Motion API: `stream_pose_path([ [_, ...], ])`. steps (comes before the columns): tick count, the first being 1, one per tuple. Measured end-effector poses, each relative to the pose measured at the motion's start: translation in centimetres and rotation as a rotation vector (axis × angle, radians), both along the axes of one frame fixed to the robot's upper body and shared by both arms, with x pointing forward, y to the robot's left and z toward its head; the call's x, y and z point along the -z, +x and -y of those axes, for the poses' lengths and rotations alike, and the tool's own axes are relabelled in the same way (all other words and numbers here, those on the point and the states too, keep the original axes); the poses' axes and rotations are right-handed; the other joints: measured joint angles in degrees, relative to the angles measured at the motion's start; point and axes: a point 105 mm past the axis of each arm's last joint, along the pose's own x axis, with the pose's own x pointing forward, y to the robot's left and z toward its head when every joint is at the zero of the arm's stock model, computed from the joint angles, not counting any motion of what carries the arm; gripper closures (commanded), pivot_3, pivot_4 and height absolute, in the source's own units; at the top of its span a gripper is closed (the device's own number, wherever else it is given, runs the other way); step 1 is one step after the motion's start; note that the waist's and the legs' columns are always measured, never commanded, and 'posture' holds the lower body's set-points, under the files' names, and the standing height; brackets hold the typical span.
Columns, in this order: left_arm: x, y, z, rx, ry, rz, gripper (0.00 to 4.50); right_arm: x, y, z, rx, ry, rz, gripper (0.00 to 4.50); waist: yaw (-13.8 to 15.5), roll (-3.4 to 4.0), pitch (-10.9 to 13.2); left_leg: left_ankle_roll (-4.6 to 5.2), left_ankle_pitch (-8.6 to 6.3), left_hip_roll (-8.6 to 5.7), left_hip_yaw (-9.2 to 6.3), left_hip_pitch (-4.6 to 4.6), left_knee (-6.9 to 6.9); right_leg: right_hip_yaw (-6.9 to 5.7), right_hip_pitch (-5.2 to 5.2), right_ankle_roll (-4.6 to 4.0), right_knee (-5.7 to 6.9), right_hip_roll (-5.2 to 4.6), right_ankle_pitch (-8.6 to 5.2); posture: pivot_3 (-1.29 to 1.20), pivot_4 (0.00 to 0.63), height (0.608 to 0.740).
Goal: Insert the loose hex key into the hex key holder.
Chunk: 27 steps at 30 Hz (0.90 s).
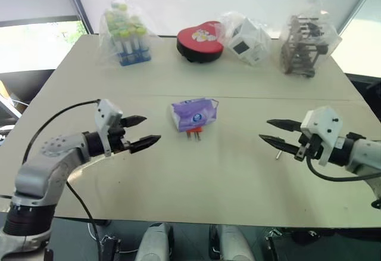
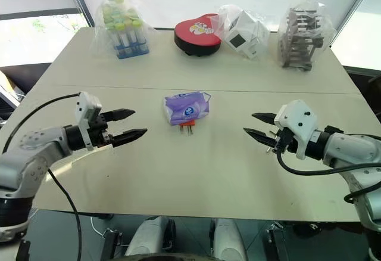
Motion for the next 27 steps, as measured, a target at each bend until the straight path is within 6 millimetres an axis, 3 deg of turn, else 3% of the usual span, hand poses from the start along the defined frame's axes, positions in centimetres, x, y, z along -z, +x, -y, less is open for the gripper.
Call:
stream_pose_path([
  [19, 0.6, 1.3, -0.4, -0.039, -0.02, -0.007, 0.03, 0.3, 0.5, 0.0, -0.001, 0.008, -0.015, 2.44, 0.0, -0.02, 0.0, 0.0, 0.0, 0.0, 0.03, 0.0, 0.0, 0.0, 0.0, 0.02, 0.01, 0.0, 0.01, 0.0, 0.15, 0.74],
  [27, -0.3, 2.9, 1.0, -0.065, -0.105, 0.016, 0.03, 0.6, 0.5, 0.1, 0.019, 0.022, -0.016, 2.44, 0.1, -0.04, 0.0, -0.01, 0.0, -0.01, 0.03, -0.01, 0.01, 0.0, 0.01, 0.05, 0.02, 0.01, 0.03, 0.0, 0.15, 0.74],
])
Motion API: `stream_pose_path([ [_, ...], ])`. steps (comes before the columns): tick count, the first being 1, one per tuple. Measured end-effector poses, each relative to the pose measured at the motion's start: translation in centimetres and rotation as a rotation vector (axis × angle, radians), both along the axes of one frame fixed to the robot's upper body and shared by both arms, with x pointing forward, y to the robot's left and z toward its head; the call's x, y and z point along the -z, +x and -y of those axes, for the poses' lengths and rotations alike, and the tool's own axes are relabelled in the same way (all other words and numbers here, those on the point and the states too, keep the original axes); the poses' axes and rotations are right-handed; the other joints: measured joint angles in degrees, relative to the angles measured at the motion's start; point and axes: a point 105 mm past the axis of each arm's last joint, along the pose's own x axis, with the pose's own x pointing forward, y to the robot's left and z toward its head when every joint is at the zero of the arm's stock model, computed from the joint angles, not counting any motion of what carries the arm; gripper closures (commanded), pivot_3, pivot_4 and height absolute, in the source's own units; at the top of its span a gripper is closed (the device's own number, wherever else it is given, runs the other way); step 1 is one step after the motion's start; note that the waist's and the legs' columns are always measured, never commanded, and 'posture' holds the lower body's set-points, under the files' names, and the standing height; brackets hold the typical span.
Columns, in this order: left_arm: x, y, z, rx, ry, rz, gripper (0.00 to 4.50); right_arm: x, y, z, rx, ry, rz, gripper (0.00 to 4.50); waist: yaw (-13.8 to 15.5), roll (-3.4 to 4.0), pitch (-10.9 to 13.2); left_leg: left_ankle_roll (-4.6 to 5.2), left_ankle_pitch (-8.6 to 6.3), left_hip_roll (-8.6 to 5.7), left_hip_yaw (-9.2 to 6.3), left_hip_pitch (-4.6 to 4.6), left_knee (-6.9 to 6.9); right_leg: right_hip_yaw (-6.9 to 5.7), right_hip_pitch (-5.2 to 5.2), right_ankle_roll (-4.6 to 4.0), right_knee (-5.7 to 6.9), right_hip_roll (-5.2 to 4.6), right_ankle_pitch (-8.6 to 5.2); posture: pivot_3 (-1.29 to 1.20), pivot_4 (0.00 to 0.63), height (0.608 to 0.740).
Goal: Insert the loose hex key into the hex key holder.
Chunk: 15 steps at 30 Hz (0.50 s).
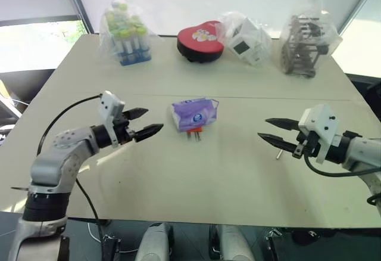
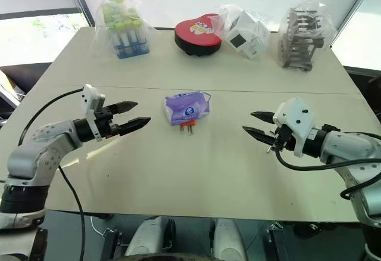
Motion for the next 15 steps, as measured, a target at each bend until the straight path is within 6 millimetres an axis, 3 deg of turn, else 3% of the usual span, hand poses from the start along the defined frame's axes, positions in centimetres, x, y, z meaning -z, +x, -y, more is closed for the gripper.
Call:
stream_pose_path([
  [6, 0.2, 2.4, 2.9, -0.01, -0.044, -0.045, 0.03, 0.3, 0.1, -0.3, 0.003, 0.02, -0.001, 2.44, 0.1, -0.01, 0.0, 0.0, 0.0, -0.03, -0.01, 0.01, 0.01, 0.0, 0.04, 0.18, 0.0, 0.01, 0.1, 0.0, 0.15, 0.74],
  [15, 3.9, 6.1, 6.3, -0.115, 0.004, -0.197, 0.03, 0.7, 0.0, -0.8, 0.01, 0.028, 0.001, 2.44, 0.0, -0.04, 0.0, 0.0, 0.0, -0.03, -0.02, 0.01, 0.01, -0.01, 0.03, 0.21, 0.01, 0.03, 0.12, 0.0, 0.15, 0.74],
])
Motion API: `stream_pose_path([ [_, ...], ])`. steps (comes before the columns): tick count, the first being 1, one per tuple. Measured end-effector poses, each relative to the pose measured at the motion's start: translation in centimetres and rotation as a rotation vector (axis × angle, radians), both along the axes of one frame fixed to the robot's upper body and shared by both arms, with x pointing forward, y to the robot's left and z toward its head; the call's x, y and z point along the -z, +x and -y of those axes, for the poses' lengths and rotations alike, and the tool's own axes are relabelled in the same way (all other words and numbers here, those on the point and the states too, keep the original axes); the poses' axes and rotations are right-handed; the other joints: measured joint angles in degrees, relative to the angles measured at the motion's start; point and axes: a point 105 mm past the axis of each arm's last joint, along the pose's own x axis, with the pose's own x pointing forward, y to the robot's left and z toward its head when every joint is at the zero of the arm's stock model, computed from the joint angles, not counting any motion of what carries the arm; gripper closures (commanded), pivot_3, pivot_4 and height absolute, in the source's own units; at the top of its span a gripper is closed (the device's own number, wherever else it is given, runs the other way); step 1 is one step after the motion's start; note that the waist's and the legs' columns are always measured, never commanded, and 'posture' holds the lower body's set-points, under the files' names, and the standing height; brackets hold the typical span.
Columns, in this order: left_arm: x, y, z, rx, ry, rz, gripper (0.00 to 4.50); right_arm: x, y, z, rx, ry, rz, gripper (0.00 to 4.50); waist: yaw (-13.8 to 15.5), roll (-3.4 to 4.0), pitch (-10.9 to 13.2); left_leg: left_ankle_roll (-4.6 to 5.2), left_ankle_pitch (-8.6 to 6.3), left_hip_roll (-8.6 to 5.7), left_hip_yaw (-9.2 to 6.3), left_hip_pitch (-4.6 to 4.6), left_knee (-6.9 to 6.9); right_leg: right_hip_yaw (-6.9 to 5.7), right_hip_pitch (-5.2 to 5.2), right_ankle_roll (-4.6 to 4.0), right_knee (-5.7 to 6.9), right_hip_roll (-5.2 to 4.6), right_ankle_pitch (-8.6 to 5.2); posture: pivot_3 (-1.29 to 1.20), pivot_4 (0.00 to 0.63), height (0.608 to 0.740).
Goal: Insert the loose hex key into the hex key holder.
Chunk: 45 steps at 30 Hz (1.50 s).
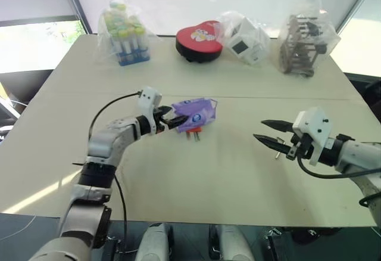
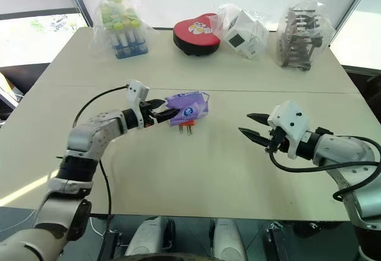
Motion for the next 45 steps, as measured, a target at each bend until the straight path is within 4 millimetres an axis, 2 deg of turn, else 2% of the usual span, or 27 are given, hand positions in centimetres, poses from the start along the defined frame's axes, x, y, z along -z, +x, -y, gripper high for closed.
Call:
stream_pose_path([
  [3, 0.6, 0.6, 0.0, -0.029, 0.016, -0.023, 0.03, 0.3, -0.3, -0.1, 0.004, 0.005, -0.003, 2.44, 0.0, 0.0, 0.0, 0.0, 0.0, 0.0, 0.0, 0.0, 0.0, 0.0, 0.0, 0.0, 0.0, 0.0, 0.0, 0.0, 0.15, 0.74],
  [6, 1.8, 1.0, -0.1, -0.06, 0.033, -0.063, 0.84, 0.5, -0.5, -0.2, 0.015, 0.009, -0.006, 2.44, 0.0, 0.0, 0.0, 0.0, 0.0, 0.0, 0.0, -0.01, 0.0, 0.0, 0.0, 0.0, 0.0, 0.0, 0.0, 0.0, 0.15, 0.74],
  [9, 2.6, 1.1, -0.1, -0.07, 0.044, -0.081, 2.4, 0.5, -0.5, -0.2, 0.021, 0.009, 0.003, 2.44, 0.0, -0.01, 0.0, 0.0, 0.0, 0.0, 0.0, 0.0, 0.0, 0.0, 0.0, 0.0, 0.0, 0.0, 0.0, 0.0, 0.15, 0.74],
  [13, 2.2, 1.3, 0.1, -0.068, 0.046, -0.065, 4.47, 0.4, -0.4, -0.1, 0.028, 0.01, 0.007, 2.44, 0.0, -0.01, 0.0, 0.0, 0.0, 0.0, -0.01, 0.0, 0.0, 0.0, 0.0, 0.0, 0.0, 0.0, 0.0, 0.0, 0.15, 0.74],
  [17, 2.0, 1.5, 0.1, -0.088, 0.031, -0.06, 4.47, 0.3, -0.5, -0.2, 0.029, 0.011, 0.014, 2.44, 0.0, -0.01, 0.0, 0.0, 0.0, 0.0, -0.01, -0.01, 0.0, 0.0, 0.0, 0.0, 0.0, -0.01, 0.0, 0.0, 0.15, 0.74],
  [20, 1.4, 2.2, -0.9, -0.187, -0.022, -0.05, 4.47, 0.3, -0.5, -0.3, 0.028, 0.011, 0.016, 2.44, 0.0, -0.03, 0.0, 0.0, 0.0, 0.01, -0.03, -0.01, 0.0, 0.0, 0.0, 0.0, 0.0, -0.01, 0.0, 0.0, 0.15, 0.74],
  [24, -0.2, 3.4, -4.9, -0.429, -0.115, -0.014, 4.47, 0.3, -0.4, -0.4, 0.024, 0.013, 0.016, 2.44, -0.2, -0.1, 0.1, 0.0, 0.0, 0.03, -0.03, 0.03, 0.0, 0.0, 0.0, 0.01, 0.06, 0.0, 0.01, 0.0, 0.15, 0.74],
  [27, -1.7, 3.5, -10.0, -0.693, -0.181, 0.035, 4.47, 0.4, -0.4, -0.8, 0.006, 0.017, 0.012, 2.44, -0.2, -0.14, 0.1, 0.0, 0.0, 0.04, -0.03, 0.03, 0.0, 0.0, 0.0, 0.02, 0.06, 0.0, 0.01, 0.0, 0.15, 0.74],
  [30, -2.4, 1.9, -15.6, -0.971, -0.233, 0.06, 4.47, 0.6, -0.3, -1.1, -0.011, 0.023, 0.0, 2.44, -0.1, -0.17, 0.1, 0.0, 0.0, 0.05, -0.03, 0.03, 0.0, 0.0, 0.0, 0.02, 0.07, -0.03, 0.02, 0.0, 0.15, 0.74],
  [32, -2.1, 0.3, -18.3, -1.112, -0.243, 0.06, 4.47, 0.9, -0.2, -1.4, -0.023, 0.029, -0.013, 2.44, 0.0, -0.19, 0.1, -0.01, 0.0, 0.03, -0.01, 0.03, 0.0, 0.0, 0.01, 0.02, 0.07, -0.05, 0.02, 0.0, 0.15, 0.74],
  [36, -0.1, -3.5, -23.2, -1.378, -0.226, 0.004, 4.47, 1.0, 0.2, -2.1, -0.063, 0.037, -0.02, 2.44, 0.0, -0.3, 0.0, -0.01, 0.0, 0.01, -0.01, 0.04, 0.02, -0.01, 0.04, 0.02, 0.07, -0.06, 0.02, 0.0, 0.15, 0.74],
  [39, 1.7, -5.9, -25.9, -1.519, -0.213, -0.05, 4.47, 1.1, 0.5, -2.2, -0.077, 0.036, -0.027, 2.44, 0.1, -0.44, 0.0, -0.01, 0.01, 0.02, -0.03, 0.05, 0.02, -0.04, 0.04, 0.01, 0.08, -0.06, 0.02, 0.0, 0.15, 0.74],
  [42, 1.9, -6.9, -27.1, -1.585, -0.225, -0.062, 4.47, 1.1, 0.7, -2.4, -0.091, 0.031, -0.028, 2.44, 0.2, -0.56, 0.0, -0.02, 0.01, 0.01, -0.03, 0.05, 0.02, -0.05, 0.08, 0.0, 0.06, -0.06, 0.01, 0.0, 0.15, 0.74],
  [45, 1.9, -7.2, -27.5, -1.605, -0.243, -0.068, 3.51, 1.1, 0.8, -2.3, -0.094, 0.025, -0.029, 2.44, 0.1, -0.6, 0.0, -0.02, 0.01, 0.01, -0.02, 0.04, 0.03, -0.05, 0.08, 0.0, 0.05, -0.07, 0.01, 0.0, 0.15, 0.74],
])
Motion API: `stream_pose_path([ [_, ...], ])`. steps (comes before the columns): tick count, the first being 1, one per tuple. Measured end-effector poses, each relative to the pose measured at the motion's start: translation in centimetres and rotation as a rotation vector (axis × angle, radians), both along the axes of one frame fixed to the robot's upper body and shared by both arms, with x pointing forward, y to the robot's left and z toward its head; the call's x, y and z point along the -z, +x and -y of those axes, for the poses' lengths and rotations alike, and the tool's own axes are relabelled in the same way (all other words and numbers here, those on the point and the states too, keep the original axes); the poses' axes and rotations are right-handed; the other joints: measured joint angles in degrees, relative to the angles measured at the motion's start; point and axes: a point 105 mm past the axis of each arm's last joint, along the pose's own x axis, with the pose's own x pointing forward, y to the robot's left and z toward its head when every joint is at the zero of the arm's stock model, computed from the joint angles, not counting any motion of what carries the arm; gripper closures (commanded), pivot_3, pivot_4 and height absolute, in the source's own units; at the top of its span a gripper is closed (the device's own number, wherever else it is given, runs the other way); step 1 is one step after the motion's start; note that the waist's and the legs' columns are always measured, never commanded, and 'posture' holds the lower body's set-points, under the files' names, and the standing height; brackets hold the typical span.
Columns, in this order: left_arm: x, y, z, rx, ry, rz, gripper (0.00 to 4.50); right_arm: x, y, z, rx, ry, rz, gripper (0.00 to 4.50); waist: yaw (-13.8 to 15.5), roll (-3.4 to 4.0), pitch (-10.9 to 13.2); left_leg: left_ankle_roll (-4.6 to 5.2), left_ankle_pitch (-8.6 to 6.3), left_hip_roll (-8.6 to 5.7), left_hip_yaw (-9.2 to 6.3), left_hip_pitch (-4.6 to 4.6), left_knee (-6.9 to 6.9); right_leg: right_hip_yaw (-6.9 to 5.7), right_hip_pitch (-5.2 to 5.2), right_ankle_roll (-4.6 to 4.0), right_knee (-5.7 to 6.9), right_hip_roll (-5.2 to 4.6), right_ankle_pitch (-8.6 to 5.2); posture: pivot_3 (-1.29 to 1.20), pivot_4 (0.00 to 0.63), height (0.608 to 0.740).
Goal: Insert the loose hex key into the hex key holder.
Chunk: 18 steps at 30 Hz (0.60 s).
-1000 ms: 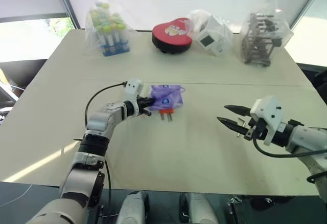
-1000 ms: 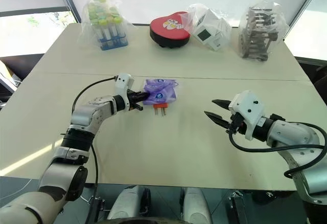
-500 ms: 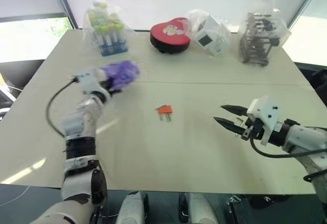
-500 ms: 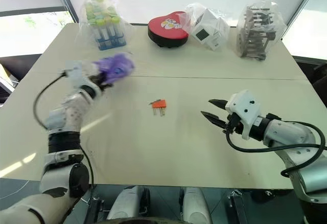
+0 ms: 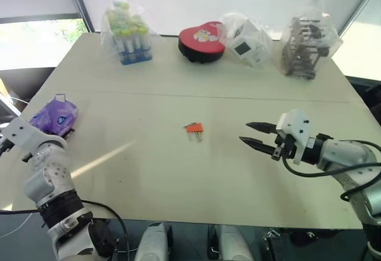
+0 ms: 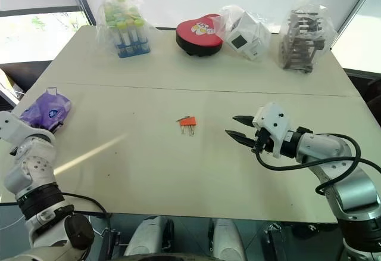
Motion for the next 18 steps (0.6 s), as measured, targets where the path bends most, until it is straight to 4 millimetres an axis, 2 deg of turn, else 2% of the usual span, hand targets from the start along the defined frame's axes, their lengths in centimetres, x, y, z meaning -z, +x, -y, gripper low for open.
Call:
stream_pose_path([
  [2, 0.1, -0.1, -0.1, -0.01, -0.006, -0.001, 2.53, 0.0, 0.0, 0.0, -0.001, -0.001, -0.002, 2.44, -0.1, 0.0, 0.0, 0.0, 0.0, 0.01, 0.0, 0.02, 0.0, 0.0, 0.0, 0.0, 0.01, 0.0, 0.0, 0.0, 0.15, 0.74],
  [4, 0.1, -0.1, 0.0, -0.008, -0.012, 0.003, 1.35, 0.1, 0.0, 0.0, -0.005, -0.002, -0.004, 2.44, -0.1, 0.0, 0.0, 0.0, 0.0, 0.01, 0.01, 0.03, 0.0, 0.0, 0.0, 0.0, 0.02, 0.01, 0.0, 0.0, 0.15, 0.74],
  [7, 0.0, 0.0, 0.3, 0.003, -0.002, 0.007, 0.07, 0.1, -0.1, 0.0, -0.007, -0.003, -0.005, 2.44, -0.1, -0.02, 0.0, 0.0, 0.0, 0.01, 0.02, 0.03, 0.0, 0.0, 0.0, 0.0, 0.02, 0.01, 0.0, 0.0, 0.15, 0.74],
  [10, -1.6, 0.7, 1.4, 0.065, 0.066, 0.076, 0.07, 0.1, -0.1, 0.0, -0.008, -0.003, -0.005, 2.44, 0.0, -0.05, 0.0, 0.0, 0.0, 0.01, 0.02, 0.02, 0.0, 0.0, 0.0, -0.01, 0.02, 0.0, 0.0, 0.0, 0.15, 0.74],
  [12, -3.8, 1.7, 3.1, 0.153, 0.155, 0.16, 0.07, 0.1, -0.1, 0.0, -0.008, -0.003, -0.005, 2.44, 0.1, -0.05, 0.0, 0.0, 0.0, 0.0, 0.03, 0.02, 0.0, 0.0, 0.01, -0.02, 0.0, -0.01, 0.0, 0.0, 0.15, 0.74],
  [18, -8.0, 3.4, 8.0, 0.363, 0.337, 0.315, 0.07, 0.0, 0.1, 0.1, -0.004, -0.002, -0.005, 2.44, -0.1, -0.04, 0.0, 0.0, 0.0, 0.01, 0.04, 0.04, 0.0, 0.01, 0.01, -0.02, 0.01, 0.01, 0.0, 0.0, 0.15, 0.74],
])
